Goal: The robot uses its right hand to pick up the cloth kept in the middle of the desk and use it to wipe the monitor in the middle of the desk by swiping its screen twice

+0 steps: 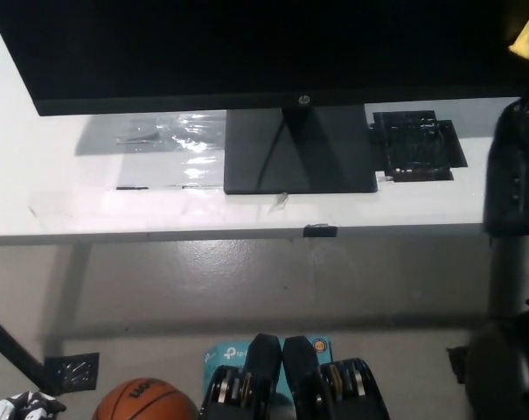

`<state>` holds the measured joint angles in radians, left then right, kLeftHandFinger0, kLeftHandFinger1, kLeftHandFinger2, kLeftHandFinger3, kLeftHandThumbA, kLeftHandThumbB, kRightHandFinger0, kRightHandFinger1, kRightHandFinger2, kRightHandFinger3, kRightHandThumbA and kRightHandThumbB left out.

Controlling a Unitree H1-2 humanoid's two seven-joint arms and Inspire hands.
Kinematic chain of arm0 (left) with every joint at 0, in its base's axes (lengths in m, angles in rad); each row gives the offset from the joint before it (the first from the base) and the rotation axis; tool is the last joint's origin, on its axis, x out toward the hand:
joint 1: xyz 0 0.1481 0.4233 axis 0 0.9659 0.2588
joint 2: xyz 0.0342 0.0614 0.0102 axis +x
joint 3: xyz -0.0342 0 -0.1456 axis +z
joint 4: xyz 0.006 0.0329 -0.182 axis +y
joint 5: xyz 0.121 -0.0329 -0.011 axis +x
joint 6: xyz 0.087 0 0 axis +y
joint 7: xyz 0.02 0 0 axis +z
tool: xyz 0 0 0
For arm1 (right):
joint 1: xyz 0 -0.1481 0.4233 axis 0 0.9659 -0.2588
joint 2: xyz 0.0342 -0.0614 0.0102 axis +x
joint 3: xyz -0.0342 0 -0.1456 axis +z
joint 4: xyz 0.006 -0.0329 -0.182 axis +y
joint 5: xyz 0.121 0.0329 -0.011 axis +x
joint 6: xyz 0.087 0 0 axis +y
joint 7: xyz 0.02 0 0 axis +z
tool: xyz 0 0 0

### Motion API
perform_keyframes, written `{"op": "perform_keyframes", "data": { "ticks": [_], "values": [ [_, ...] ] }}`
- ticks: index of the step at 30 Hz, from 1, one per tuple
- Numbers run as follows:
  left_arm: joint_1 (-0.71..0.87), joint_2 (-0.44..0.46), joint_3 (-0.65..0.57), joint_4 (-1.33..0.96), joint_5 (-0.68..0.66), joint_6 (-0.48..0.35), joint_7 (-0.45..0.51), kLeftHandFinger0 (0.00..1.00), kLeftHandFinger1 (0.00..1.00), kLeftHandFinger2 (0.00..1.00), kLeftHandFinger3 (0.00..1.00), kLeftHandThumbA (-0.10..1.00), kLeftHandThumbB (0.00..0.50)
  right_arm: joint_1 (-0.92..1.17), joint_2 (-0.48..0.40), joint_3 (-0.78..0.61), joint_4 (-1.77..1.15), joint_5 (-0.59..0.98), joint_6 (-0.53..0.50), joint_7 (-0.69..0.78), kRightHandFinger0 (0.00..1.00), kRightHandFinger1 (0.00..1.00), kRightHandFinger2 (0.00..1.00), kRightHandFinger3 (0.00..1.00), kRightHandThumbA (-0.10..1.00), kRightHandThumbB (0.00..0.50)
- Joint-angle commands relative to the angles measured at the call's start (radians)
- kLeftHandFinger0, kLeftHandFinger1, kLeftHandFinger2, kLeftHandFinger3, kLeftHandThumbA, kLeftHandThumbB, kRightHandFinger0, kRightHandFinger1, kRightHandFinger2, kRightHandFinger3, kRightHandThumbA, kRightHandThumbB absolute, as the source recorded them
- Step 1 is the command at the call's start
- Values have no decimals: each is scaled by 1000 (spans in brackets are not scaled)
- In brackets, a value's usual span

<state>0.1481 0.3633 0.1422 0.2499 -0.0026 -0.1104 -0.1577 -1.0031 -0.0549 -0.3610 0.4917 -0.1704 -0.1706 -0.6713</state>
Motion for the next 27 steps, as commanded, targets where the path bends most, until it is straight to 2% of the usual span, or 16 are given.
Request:
{"op": "perform_keyframes", "data": {
  "ticks": [1, 3, 4, 5, 8, 12, 16, 17, 19, 22, 24, 25, 26, 27],
  "values": [
    [6, 30, 1, -33, 16, -11, 4, 683, 676, 68, 0, 623, 500, -98, -53, 130, 104, -238, -85, -177, 0, 0, 264, 65, -100, 173],
    [8, 35, -1, -39, 26, -11, 8, 675, 672, 70, 0, 633, 500, -113, -57, 183, 157, -275, -89, -204, 0, 0, 197, 22, -100, 237],
    [7, 34, 0, -43, 21, -5, 6, 677, 672, 65, 0, 625, 500, -120, -57, 200, 183, -278, -92, -214, 0, 0, 182, 3, -100, 240],
    [7, 33, 1, -42, 16, -6, 4, 680, 673, 64, 0, 620, 500, -126, -50, 225, 198, -289, -87, -221, 0, 0, 97, 0, -100, 267],
    [10, 35, 3, -46, 6, -2, -3, 699, 688, 80, 0, 603, 500, -149, -43, 314, 275, -354, -59, -281, 0, 0, 34, 0, -100, 321],
    [12, 37, -3, -55, 13, 1, -5, 690, 677, 70, 0, 604, 500, -172, -28, 394, 375, -363, -65, -313, 0, 0, 56, 5, -100, 301],
    [9, 39, -7, -46, 17, -9, -1, 662, 652, 56, 0, 616, 500, -218, -3, 455, 499, -364, -54, -385, 0, 0, 90, 28, -100, 337],
    [9, 39, -6, -47, 14, -6, -2, 666, 660, 60, 0, 614, 500, -222, 1, 467, 507, -359, -61, -383, 0, 0, 108, 27, -100, 321],
    [7, 38, -6, -42, -1, -12, -11, 674, 666, 64, 0, 602, 500, -240, 15, 478, 541, -347, -82, -406, 0, 0, 121, 25, -100, 337],
    [14, 38, -12, -52, 8, 2, -11, 694, 682, 68, 0, 597, 500, -258, 37, 489, 560, -333, -82, -425, 0, 0, 114, 0, -100, 322],
    [14, 35, -15, -51, 10, 0, -9, 685, 671, 58, 0, 603, 500, -265, 44, 497, 561, -331, -69, -434, 0, 0, 147, 13, -100, 319],
    [13, 34, -16, -49, 6, 1, -11, 692, 678, 58, 0, 597, 500, -271, 54, 496, 562, -319, -82, -427, 0, 0, 159, 27, -100, 298],
    [13, 37, -19, -48, 13, 1, -10, 689, 676, 59, 0, 609, 500, -289, 76, 497, 562, -308, -89, -413, 0, 0, 224, 69, -100, 241],
    [13, 37, -19, -46, 5, -5, -16, 693, 678, 60, 0, 600, 500, -299, 86, 510, 570, -320, -98, -427, 0, 0, 241, 96, -100, 210]
  ]
}}
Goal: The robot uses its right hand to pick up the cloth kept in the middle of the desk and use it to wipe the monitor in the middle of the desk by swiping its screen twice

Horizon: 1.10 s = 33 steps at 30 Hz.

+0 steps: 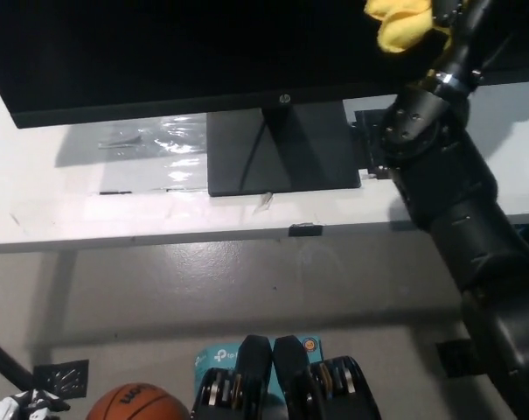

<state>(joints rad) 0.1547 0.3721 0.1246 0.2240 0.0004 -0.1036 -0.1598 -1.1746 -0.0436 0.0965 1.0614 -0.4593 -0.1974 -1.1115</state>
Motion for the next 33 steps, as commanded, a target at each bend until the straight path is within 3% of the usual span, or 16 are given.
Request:
{"op": "perform_keyframes", "data": {
  "ticks": [1, 2, 4, 8, 9, 10, 12, 16, 19, 21, 22, 23, 25, 27, 29, 33],
  "values": [
    [7, 28, -3, -23, 6, -5, -12, 681, 667, 54, 0, 606, 500, -135, 89, 53, -1, -25, -74, 15, 0, 0, 229, 102, -100, 205],
    [6, 29, -4, -17, 7, -9, -12, 682, 668, 54, 0, 606, 500, -146, 110, 64, -3, -31, -69, 13, 0, 0, 235, 119, -100, 181],
    [5, 29, -8, -15, 10, -9, -11, 691, 680, 65, 0, 611, 500, -156, 135, 71, -6, -30, -59, 11, 0, 0, 228, 98, -100, 168],
    [-2, 21, -14, -6, 4, -12, -13, 698, 683, 68, 0, 601, 500, -184, 203, 108, 10, -37, -76, 1, 0, 0, 252, 161, -100, 153],
    [-4, 21, -16, -4, 7, -14, -11, 689, 671, 62, 0, 602, 500, -190, 218, 119, 11, -44, -65, -1, 0, 0, 232, 176, -100, 127],
    [-8, 21, -17, 7, 6, -25, -11, 671, 652, 52, 0, 604, 500, -194, 233, 127, 15, -41, -65, 5, 0, 0, 237, 137, -100, 101],
    [-10, 23, -20, 13, 8, -33, -12, 655, 639, 46, 0, 618, 500, -205, 258, 150, 35, -50, -74, -5, 0, 0, 273, 88, -100, 109],
    [-10, 28, -24, 10, 17, -33, -7, 646, 645, 61, 0, 639, 500, -220, 283, 181, 62, -60, -73, -22, 0, 0, 285, 68, -100, 84],
    [-11, 29, -26, 23, 21, -43, -6, 655, 651, 73, 0, 647, 500, -215, 278, 204, 73, -72, -81, -24, 0, 0, 329, 86, -100, 154],
    [-11, 29, -26, 25, 21, -42, -5, 665, 656, 78, 6, 649, 500, -213, 275, 207, 79, -70, -86, -25, 0, 0, 329, 73, -100, 161],
    [-8, 28, -25, 19, 17, -41, -8, 654, 647, 63, 0, 664, 500, -201, 254, 215, 74, -82, -76, -23, 0, 0, 350, 78, -100, 232],
    [-7, 29, -26, 15, 23, -38, -6, 652, 646, 63, 0, 665, 500, -198, 247, 217, 73, -83, -79, -22, 0, 0, 350, 79, -100, 229],
    [-5, 30, -23, 17, 19, -42, -6, 659, 659, 63, 0, 661, 500, -188, 224, 230, 68, -93, -83, -9, 0, 0, 380, 116, -100, 217],
    [-4, 27, -18, 14, 12, -28, -6, 676, 675, 66, 0, 641, 500, -179, 205, 241, 61, -99, -77, 3, 0, 0, 472, 230, -100, 167],
    [3, 25, -14, 11, 6, -32, -6, 691, 676, 67, 0, 628, 500, -156, 156, 262, 52, -116, -93, 13, 0, 7, 542, 506, -100, 94],
    [13, 28, -11, 11, 14, -44, -1, 689, 679, 66, 1, 643, 500, -125, 74, 302, 41, -155, -76, 11, 0, 12, 540, 633, -100, 132]
  ]
}}
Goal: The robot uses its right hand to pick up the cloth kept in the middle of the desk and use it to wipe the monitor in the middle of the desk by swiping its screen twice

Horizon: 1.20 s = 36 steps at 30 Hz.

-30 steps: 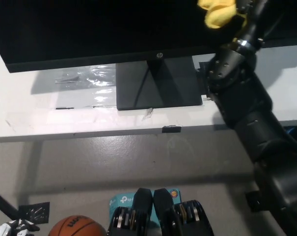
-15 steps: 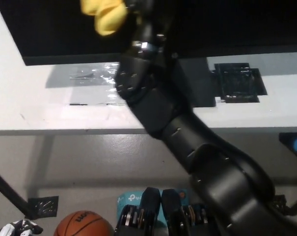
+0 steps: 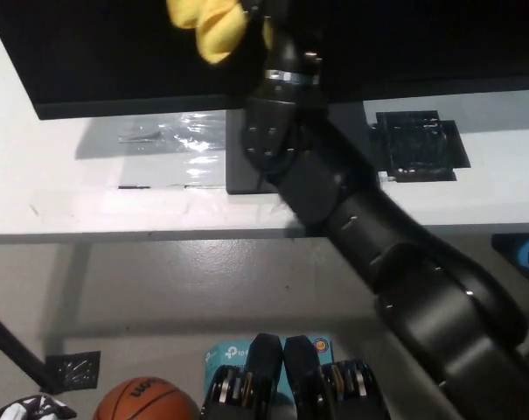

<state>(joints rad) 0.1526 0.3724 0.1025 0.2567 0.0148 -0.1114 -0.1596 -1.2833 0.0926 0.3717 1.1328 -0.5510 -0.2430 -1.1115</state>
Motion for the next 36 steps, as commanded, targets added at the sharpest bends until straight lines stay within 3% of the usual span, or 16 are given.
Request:
{"op": "perform_keyframes", "data": {
  "ticks": [1, 3, 7, 8, 10, 13, 14, 16, 18, 21, 26, 32, 36],
  "values": [
    [15, 28, 11, -22, 4, -34, 2, 685, 676, 60, 0, 648, 500, -7, -82, 26, -37, -60, -31, 20, 0, 8, 538, 632, -100, 130],
    [20, 29, 12, -31, 9, -28, 4, 698, 695, 76, 0, 654, 500, 10, -121, 28, -45, -63, -16, 35, 0, 15, 522, 606, -100, 108],
    [25, 29, 15, -27, 18, -18, 12, 727, 723, 107, 3, 641, 500, 52, -201, 15, -79, -65, -25, 53, 0, 1, 467, 586, -100, 147],
    [26, 29, 17, -20, 20, -31, 15, 725, 722, 107, 1, 642, 500, 58, -213, 5, -78, -60, -37, 40, 0, 4, 454, 551, -100, 183],
    [29, 30, 15, -20, 25, -39, 13, 715, 716, 108, 0, 657, 500, 68, -238, 8, -80, -78, -30, 26, 0, 0, 433, 514, -100, 171],
    [31, 30, 16, -15, 27, -59, 13, 703, 707, 104, 0, 669, 500, 100, -264, -8, -117, -75, -22, 46, 0, 2, 433, 512, -100, 253],
    [31, 30, 17, -14, 27, -58, 13, 704, 707, 103, 0, 669, 500, 107, -269, -9, -126, -82, -11, 39, 0, 0, 432, 514, -100, 256],
    [33, 27, 20, -16, 21, -57, 10, 700, 699, 95, 0, 668, 500, 130, -291, -7, -143, -101, 12, 32, 0, 0, 417, 463, -100, 202],
    [34, 27, 22, -17, 21, -61, 10, 700, 699, 92, 0, 680, 500, 150, -301, -19, -154, -86, -4, 49, 0, 15, 430, 428, -100, 191],
    [35, 27, 24, -26, 23, -44, 10, 708, 701, 79, 0, 687, 500, 163, -304, -31, -162, -84, -8, 61, 0, 22, 444, 465, -100, 162],
    [35, 25, 27, -26, 19, -48, 6, 709, 696, 82, 0, 688, 500, 186, -312, -49, -177, -82, -8, 86, 0, 58, 487, 529, -100, 258],
    [42, 20, 22, -35, 15, -50, -1, 695, 691, 72, 0, 648, 500, 190, -305, -70, -176, -72, -7, 78, 0, 6, 433, 482, -100, 246],
    [43, 26, 22, -23, 19, -56, -1, 670, 673, 74, 3, 643, 500, 187, -304, -80, -165, -80, -7, 58, 0, 0, 416, 467, -100, 269]
  ]
}}
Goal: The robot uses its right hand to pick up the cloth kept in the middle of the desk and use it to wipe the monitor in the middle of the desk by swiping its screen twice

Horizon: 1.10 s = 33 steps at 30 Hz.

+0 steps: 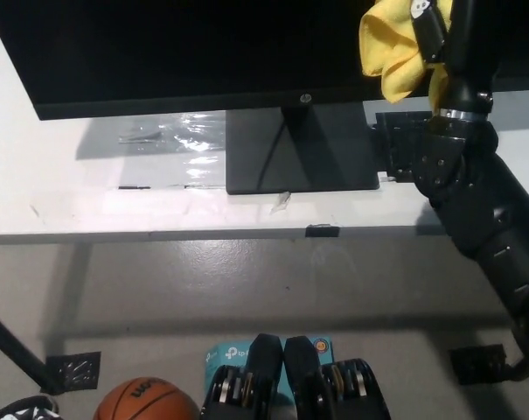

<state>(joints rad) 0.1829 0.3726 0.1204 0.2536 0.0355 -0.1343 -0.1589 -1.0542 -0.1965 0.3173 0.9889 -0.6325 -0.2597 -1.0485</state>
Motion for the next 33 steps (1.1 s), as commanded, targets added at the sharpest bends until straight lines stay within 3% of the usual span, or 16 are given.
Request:
{"op": "perform_keyframes", "data": {
  "ticks": [1, 3, 6, 9, 14, 17, 23, 25, 26, 27, 29, 32, 33],
  "values": [
    [13, 24, 7, -18, -13, -33, -8, 683, 681, 76, 0, 627, 500, -41, -17, -26, -24, -2, 14, -3, 0, 4, 426, 475, -100, 274],
    [13, 24, 4, -24, -9, -30, -7, 699, 697, 85, 0, 634, 500, -47, -17, -26, -16, -12, 19, -17, 0, 15, 438, 481, -100, 263],
    [12, 22, 3, -27, -17, -27, -13, 709, 706, 94, 1, 643, 500, -60, -4, -33, -29, -5, 34, -3, 0, 0, 415, 413, -100, 269],
    [13, 20, 2, -31, -21, -20, -16, 712, 701, 81, 0, 633, 500, -61, 4, -35, -46, -7, 46, 10, 0, 6, 444, 432, -100, 252],
    [4, 23, -7, -29, -6, -22, -13, 714, 702, 92, 0, 645, 500, -107, 76, -21, -48, -15, 71, 17, 0, 0, 436, 470, -100, 269],
    [-3, 26, -9, -23, -9, -26, -17, 714, 702, 95, 0, 651, 500, -127, 118, -19, -53, -3, 68, 46, 0, 6, 450, 454, -100, 229],
    [-12, 23, -16, -20, -3, -16, -14, 714, 705, 84, 0, 639, 500, -182, 209, -4, -20, -12, 63, 33, 0, 0, 428, 487, -100, 223],
    [-12, 24, -18, -21, -4, -11, -16, 716, 707, 78, 0, 649, 500, -203, 243, 5, 6, -21, 62, 16, 0, 5, 391, 485, -98, 184],
    [-13, 28, -25, -21, 14, -15, -11, 717, 705, 75, 0, 676, 500, -218, 269, 8, 25, -18, 46, 6, 0, 1, 449, 536, -100, 125],
    [-13, 28, -25, -21, 12, -12, -11, 714, 700, 67, 0, 677, 500, -226, 277, 25, 36, -32, 46, 11, 0, 10, 523, 651, -100, 52],
    [-14, 26, -28, -24, 11, -1, -11, 715, 698, 64, 0, 675, 500, -232, 286, 33, 49, -36, 49, 1, 0, 31, 528, 651, -100, 23],
    [-16, 23, -34, -28, 18, -1, -6, 713, 700, 62, 0, 666, 500, -254, 324, 44, 86, -29, 32, -15, 0, 40, 474, 586, -100, 94],
    [-17, 23, -35, -28, 15, -4, -9, 720, 711, 74, 0, 657, 500, -258, 331, 47, 93, -29, 32, -15, 0, 37, 469, 588, -100, 92]
  ]
}}
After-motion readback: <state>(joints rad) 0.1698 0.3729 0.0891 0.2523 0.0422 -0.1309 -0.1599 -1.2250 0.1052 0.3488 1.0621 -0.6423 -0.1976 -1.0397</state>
